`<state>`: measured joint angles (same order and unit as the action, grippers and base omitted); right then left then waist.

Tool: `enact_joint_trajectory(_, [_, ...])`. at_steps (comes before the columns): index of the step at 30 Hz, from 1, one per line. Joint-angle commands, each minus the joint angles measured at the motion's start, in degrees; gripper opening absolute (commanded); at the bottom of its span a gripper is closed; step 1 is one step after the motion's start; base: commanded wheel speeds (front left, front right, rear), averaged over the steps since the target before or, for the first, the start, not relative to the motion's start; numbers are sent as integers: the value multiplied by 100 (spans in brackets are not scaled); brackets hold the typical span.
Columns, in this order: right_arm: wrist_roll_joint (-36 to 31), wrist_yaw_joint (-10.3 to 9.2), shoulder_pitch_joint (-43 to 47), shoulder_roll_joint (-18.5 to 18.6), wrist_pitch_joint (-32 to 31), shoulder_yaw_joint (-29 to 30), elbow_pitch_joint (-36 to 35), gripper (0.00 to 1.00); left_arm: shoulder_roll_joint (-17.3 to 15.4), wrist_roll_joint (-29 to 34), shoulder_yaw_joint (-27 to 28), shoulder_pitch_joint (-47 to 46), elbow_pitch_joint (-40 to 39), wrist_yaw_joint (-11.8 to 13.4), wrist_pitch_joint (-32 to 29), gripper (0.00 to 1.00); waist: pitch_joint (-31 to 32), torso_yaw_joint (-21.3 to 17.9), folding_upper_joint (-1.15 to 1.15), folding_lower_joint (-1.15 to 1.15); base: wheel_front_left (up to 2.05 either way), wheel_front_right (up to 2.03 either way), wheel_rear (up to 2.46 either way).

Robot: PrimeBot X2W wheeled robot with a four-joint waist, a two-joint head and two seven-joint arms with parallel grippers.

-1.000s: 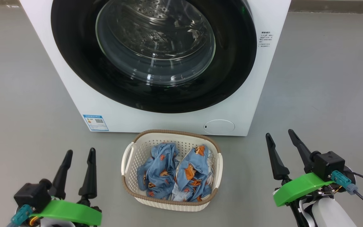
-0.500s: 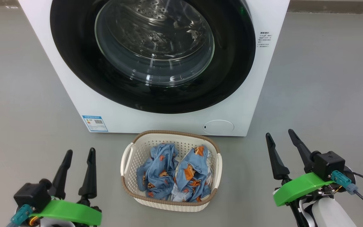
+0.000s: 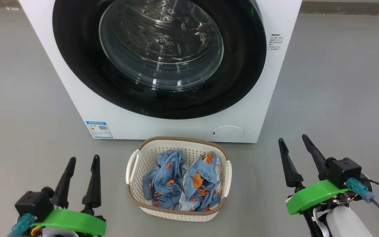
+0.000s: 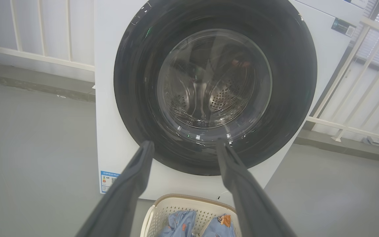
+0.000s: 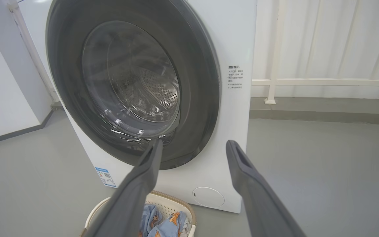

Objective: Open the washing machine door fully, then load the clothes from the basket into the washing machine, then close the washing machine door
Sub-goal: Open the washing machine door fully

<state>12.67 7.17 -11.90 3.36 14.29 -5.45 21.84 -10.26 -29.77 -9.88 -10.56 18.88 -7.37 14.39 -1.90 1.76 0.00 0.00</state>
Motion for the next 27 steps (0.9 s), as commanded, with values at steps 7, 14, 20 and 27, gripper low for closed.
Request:
enact_joint_trajectory(7, [36, 32, -239, -13, 71, -69, -140, 100, -48, -2, 291, -238, -46, -12, 61, 100, -11, 20, 0, 0, 0, 0, 0])
enact_joint_trajectory(14, [103, 32, -345, 55, 71, -56, -130, 100, 2, 50, 346, -245, -75, -12, 61, 100, -57, 22, 0, 0, 0, 0, 0])
enact_joint_trajectory(20, [193, 32, -515, 94, 71, 41, -194, 83, -23, 127, 377, -243, -141, -12, 61, 100, -175, 3, 0, 0, 0, 0, 0])
enact_joint_trajectory(27, [382, 32, -835, 176, 71, 136, -341, 0, -91, 164, 355, -300, -212, -12, 61, 100, -392, 9, 0, 0, 0, 0, 0])
